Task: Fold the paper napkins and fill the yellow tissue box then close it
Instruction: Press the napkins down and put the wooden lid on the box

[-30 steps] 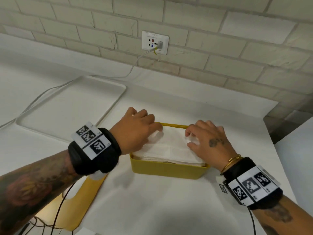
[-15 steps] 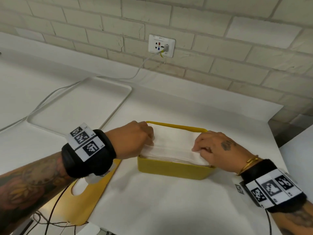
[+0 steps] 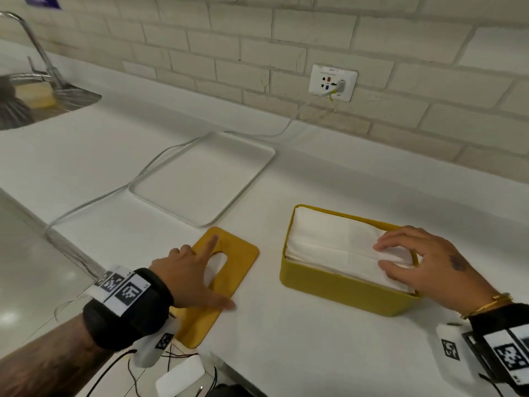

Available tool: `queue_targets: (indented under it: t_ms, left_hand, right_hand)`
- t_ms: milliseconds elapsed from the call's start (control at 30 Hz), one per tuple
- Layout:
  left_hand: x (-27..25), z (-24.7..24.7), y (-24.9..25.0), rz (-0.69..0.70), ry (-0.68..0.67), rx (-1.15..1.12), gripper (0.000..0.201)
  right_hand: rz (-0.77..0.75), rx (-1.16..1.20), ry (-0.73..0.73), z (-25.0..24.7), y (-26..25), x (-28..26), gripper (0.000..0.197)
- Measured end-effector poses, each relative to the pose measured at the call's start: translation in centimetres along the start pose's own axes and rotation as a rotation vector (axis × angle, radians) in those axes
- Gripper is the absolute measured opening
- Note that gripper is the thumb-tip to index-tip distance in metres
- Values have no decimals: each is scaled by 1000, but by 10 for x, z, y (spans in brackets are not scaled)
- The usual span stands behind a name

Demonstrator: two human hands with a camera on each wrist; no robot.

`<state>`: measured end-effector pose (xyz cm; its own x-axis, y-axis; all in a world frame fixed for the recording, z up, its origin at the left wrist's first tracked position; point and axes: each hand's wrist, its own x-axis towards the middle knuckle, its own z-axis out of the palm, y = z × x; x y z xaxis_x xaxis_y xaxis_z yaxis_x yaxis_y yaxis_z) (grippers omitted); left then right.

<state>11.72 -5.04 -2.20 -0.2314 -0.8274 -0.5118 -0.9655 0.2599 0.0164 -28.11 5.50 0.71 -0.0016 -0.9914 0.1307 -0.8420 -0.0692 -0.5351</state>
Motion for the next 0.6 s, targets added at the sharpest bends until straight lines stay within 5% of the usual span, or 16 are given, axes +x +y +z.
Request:
queue_targets:
  t_ms: [400, 600]
  left_hand:
    - [-6, -7, -2, -45, 108, -204, 142]
    - [-36, -72, 3, 215, 279, -409, 128]
  right_hand:
    - [71, 33, 28, 0, 1, -4, 34]
    - [155, 125, 59, -5, 0, -6, 51]
